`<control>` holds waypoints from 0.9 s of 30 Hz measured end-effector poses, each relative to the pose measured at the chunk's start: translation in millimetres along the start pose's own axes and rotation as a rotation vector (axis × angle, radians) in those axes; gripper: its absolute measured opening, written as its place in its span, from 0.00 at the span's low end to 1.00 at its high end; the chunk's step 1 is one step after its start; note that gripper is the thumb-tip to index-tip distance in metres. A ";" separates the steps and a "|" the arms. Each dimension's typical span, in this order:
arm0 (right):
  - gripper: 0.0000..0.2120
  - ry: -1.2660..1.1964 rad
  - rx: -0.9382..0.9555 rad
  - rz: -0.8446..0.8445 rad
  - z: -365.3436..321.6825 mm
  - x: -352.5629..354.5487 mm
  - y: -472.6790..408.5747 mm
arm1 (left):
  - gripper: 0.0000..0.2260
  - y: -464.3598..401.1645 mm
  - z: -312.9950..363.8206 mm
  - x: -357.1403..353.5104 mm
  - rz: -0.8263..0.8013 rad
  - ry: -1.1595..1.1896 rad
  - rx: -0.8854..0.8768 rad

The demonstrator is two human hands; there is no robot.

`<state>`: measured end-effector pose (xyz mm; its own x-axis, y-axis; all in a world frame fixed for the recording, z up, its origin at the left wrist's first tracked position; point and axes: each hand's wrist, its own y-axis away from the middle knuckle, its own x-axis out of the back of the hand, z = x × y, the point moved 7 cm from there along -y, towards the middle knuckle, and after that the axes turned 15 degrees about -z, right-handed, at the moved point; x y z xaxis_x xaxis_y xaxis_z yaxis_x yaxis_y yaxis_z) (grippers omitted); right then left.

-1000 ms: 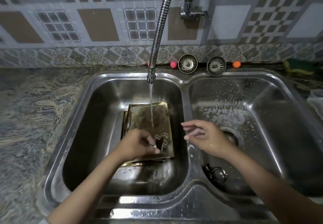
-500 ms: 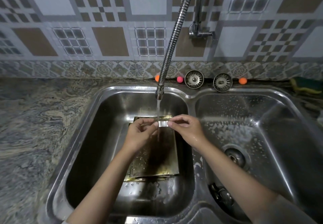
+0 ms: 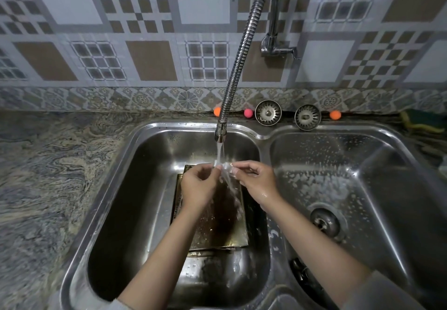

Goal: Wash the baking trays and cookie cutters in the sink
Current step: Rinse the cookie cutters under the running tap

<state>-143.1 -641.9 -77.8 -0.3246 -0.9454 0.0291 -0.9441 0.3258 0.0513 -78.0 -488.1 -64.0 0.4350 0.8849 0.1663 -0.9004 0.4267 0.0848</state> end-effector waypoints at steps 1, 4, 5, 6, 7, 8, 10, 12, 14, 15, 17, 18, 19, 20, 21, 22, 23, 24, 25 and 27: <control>0.06 -0.001 -0.004 0.004 0.7 0.2 0.2 | 0.02 -0.8 -0.5 -0.4 0.012 0.001 -0.007; 0.06 -0.010 -0.010 0.000 2.0 -1.6 0.0 | 0.02 -1.0 -1.3 0.6 0.051 0.032 -0.024; 0.06 -0.002 -0.006 -0.005 1.9 -3.0 -0.4 | 0.03 -0.3 -0.7 1.5 0.062 0.029 -0.034; 0.06 0.008 -0.003 -0.007 1.7 -4.4 -0.7 | 0.04 0.4 0.5 3.0 0.073 0.011 -0.045; 0.06 0.018 -0.002 -0.008 1.3 -6.2 -1.0 | 0.04 1.0 1.5 4.6 0.080 -0.010 -0.054; 0.06 0.023 -0.003 -0.010 0.6 -8.3 -1.1 | 0.05 1.5 2.3 6.3 0.082 -0.024 -0.063; 0.06 0.012 -0.003 -0.018 0.4 -13.5 -2.1 | 0.04 2.5 4.8 10.1 0.080 -0.041 -0.094; 0.07 0.007 0.002 -0.030 0.7 -18.5 -3.4 | 0.05 4.1 7.5 14.3 0.075 -0.063 -0.118; 0.08 0.020 -0.006 -0.033 0.4 -22.3 -4.0 | 0.07 5.2 8.7 19.4 0.074 -0.101 -0.126; 0.08 0.028 -0.004 -0.033 -0.1 -23.9 -4.3 | 0.08 5.4 9.0 21.9 0.076 -0.127 -0.130; 0.08 0.031 0.014 -0.041 -2.9 -27.4 -4.5 | 0.09 5.0 9.1 26.2 0.080 -0.185 -0.144; 0.08 0.034 0.018 -0.043 -3.7 -28.4 -4.5 | 0.09 5.1 9.4 27.5 0.078 -0.207 -0.152; 0.09 0.042 0.013 -0.043 -3.2 -29.0 -5.0 | 0.09 5.0 9.7 28.4 0.075 -0.224 -0.159; 0.09 0.045 0.005 -0.044 -2.6 -28.8 -4.9 | 0.08 4.5 9.9 29.0 0.068 -0.233 -0.163; 0.09 0.048 -0.003 -0.046 -1.8 -28.1 -4.8 | 0.08 3.7 9.6 29.0 0.061 -0.235 -0.163; 0.09 0.045 -0.007 -0.047 -1.6 -26.9 -4.3 | 0.08 3.2 10.2 28.3 0.054 -0.235 -0.163; 0.09 0.041 -0.008 -0.043 -1.6 -24.9 -3.8 | 0.07 2.8 11.3 27.2 0.049 -0.238 -0.164; 0.10 0.036 -0.008 -0.036 -1.3 -22.4 -3.3 | 0.07 2.4 12.4 25.3 0.044 -0.240 -0.163; 0.10 0.034 -0.005 -0.025 -1.5 -19.1 -2.5 | 0.07 2.1 14.2 22.5 0.033 -0.234 -0.161; 0.11 0.027 -0.004 -0.009 -1.5 -11.7 -0.8 | 0.07 0.9 15.4 14.4 -0.010 -0.201 -0.155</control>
<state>-138.5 -631.2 -76.6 -0.3142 -0.9477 0.0558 -0.9467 0.3172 0.0562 -72.5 -477.9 -46.4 0.4220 0.8322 0.3596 -0.8792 0.4725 -0.0615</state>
